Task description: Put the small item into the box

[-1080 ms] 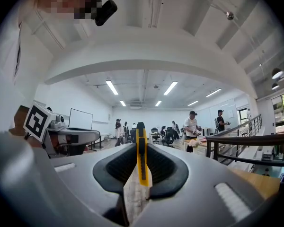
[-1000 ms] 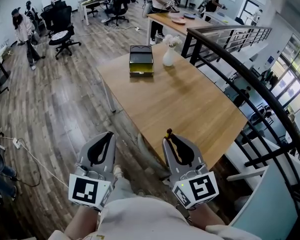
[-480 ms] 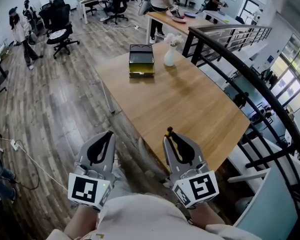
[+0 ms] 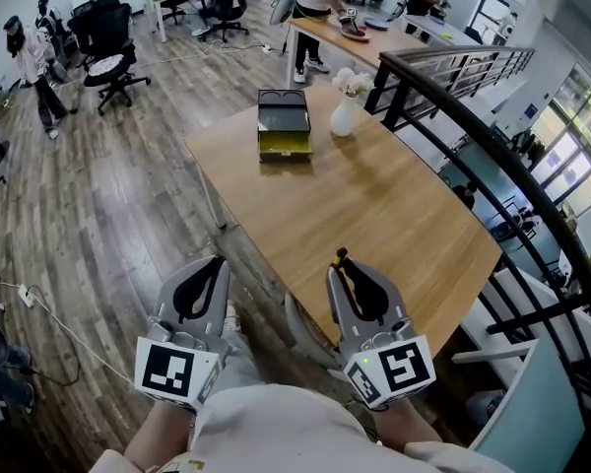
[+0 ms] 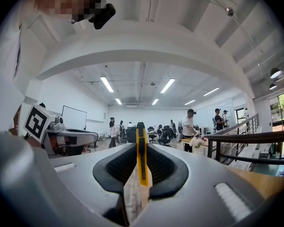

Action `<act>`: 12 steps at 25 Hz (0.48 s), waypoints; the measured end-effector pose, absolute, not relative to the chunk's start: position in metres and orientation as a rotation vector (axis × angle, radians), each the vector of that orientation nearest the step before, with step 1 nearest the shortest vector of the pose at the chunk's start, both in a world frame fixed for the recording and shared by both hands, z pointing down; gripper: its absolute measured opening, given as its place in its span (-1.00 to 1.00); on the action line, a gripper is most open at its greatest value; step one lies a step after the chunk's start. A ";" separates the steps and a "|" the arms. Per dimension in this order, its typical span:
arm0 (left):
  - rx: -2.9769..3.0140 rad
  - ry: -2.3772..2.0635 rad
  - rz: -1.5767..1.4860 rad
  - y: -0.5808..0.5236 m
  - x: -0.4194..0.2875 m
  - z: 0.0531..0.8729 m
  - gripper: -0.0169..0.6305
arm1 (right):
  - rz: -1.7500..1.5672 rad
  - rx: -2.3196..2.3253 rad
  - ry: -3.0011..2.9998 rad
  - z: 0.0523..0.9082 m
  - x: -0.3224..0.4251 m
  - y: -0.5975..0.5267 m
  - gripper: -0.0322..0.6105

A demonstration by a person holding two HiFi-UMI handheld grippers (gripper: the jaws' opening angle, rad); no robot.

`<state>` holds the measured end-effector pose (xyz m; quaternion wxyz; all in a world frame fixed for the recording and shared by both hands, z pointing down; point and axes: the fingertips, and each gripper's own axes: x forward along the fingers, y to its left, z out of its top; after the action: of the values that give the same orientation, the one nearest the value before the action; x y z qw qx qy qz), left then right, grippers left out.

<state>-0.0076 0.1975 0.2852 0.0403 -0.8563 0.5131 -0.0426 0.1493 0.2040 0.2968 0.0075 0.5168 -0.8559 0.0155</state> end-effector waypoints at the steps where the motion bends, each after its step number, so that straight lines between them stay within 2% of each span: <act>1: -2.628 1.569 -0.134 0.186 -0.013 0.286 -0.95 | 0.051 1.618 -2.675 0.297 0.144 0.193 -0.69; 12: -2.725 1.472 -0.185 0.029 -0.073 0.274 -0.95 | 0.103 1.684 -2.599 0.277 0.076 0.045 -0.69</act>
<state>-0.0731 0.0291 0.2740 0.0194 -0.8781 0.4743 -0.0595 0.0755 0.0453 0.2773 0.0212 0.5434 -0.8386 0.0331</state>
